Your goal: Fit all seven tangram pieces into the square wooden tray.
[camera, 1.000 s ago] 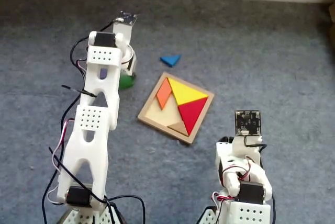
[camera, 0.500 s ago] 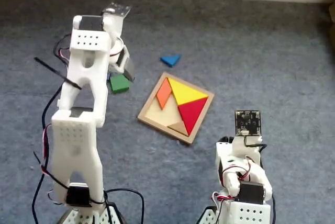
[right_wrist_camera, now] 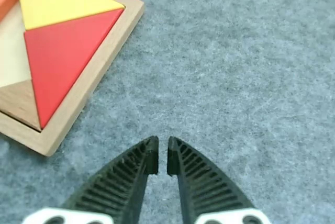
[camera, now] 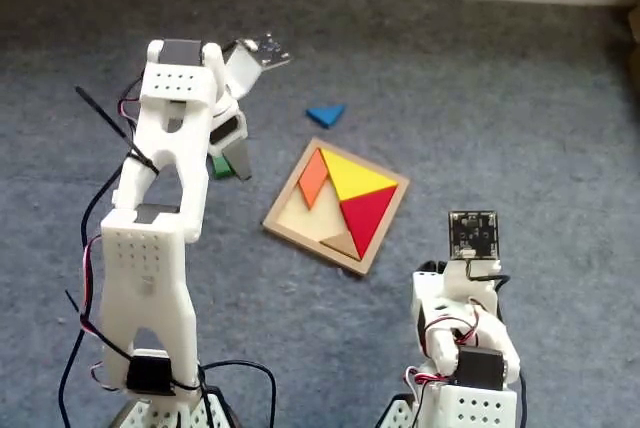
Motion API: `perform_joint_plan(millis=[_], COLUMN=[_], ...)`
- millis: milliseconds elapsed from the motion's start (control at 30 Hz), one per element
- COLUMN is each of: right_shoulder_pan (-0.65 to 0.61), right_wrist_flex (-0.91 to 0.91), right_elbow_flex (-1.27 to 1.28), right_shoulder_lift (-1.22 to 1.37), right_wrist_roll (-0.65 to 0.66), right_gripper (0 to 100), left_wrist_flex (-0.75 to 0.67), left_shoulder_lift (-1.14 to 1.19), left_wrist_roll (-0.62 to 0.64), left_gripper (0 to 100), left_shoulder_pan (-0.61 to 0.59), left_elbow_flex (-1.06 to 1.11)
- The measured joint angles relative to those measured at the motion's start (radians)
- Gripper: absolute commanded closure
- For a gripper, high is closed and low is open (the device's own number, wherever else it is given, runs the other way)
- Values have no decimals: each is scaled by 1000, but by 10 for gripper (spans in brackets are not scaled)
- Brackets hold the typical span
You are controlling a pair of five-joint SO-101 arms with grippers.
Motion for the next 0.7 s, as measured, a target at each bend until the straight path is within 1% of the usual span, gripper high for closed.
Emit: perform_joint_plan(millis=[167,300,367,567,633,700], right_shoulder_pan=[0,3,2,2,2,2], right_wrist_flex=[0,0,0,0,0,0], right_elbow_flex=[0,0,0,0,0,0], right_shoulder_lift=[0,0,0,0,0,0], right_wrist_roll=[0,0,0,0,0,0], right_gripper=[954,954,954,954,954,954], left_wrist_flex=[-75,-94,-98,-89,-89,-81], left_shoulder_lift=[69,126,150,175,176,175], left_wrist_roll=[-68,-109,-117,-120,-121,-121], left_gripper=[681,684,718,874,905,911], left_shoulder_pan=[-2,-2,-6,-11,-8,-8], left_elbow_flex=[0,0,-2,-3,-2,-2])
